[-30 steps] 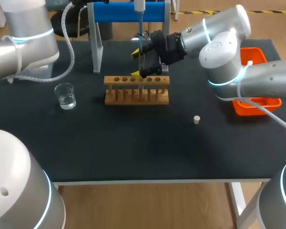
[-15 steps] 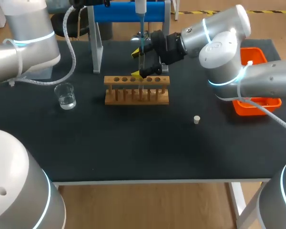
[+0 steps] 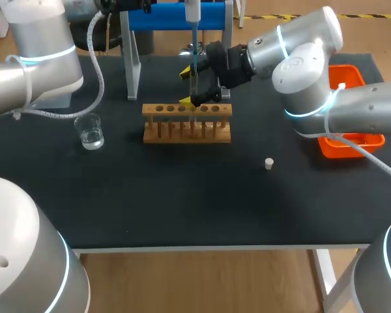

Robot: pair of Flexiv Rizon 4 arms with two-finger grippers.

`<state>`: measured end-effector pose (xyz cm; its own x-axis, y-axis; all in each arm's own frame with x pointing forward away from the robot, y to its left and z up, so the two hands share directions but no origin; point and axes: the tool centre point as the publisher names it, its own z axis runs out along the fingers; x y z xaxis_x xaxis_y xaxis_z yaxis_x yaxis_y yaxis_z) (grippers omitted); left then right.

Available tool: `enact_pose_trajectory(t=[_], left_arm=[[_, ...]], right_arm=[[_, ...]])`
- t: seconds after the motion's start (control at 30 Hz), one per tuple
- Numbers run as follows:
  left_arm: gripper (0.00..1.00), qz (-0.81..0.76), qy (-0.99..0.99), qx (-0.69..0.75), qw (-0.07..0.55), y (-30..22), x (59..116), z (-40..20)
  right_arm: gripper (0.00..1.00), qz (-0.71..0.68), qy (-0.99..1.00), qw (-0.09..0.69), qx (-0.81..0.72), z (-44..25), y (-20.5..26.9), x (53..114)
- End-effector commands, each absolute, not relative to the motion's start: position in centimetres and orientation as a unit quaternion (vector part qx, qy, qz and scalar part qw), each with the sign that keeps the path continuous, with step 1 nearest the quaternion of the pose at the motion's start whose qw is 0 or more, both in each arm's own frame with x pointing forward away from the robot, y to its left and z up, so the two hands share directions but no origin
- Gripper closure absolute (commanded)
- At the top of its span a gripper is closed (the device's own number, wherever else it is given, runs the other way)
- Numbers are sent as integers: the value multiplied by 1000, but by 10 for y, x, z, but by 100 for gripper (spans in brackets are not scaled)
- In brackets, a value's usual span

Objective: Invert the test tube, pick up the pipette, mount the tip to pipette, aspirate from beaker and dispense into the tube, eject the tip, return the pipette, and cap with the stopper.

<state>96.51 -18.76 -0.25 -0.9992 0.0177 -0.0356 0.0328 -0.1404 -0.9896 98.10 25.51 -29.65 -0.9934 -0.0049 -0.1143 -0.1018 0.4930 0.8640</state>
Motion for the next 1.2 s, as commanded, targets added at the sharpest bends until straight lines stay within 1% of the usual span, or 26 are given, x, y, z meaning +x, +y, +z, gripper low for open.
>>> enact_pose_trajectory(t=[0.03,1.2], left_arm=[[100,-756,655,23,3,-188,968,-4],[100,-751,660,20,-2,-186,976,-22]], right_arm=[[0,501,863,47,-32,-296,255,981],[0,501,863,47,-32,-296,255,981]])
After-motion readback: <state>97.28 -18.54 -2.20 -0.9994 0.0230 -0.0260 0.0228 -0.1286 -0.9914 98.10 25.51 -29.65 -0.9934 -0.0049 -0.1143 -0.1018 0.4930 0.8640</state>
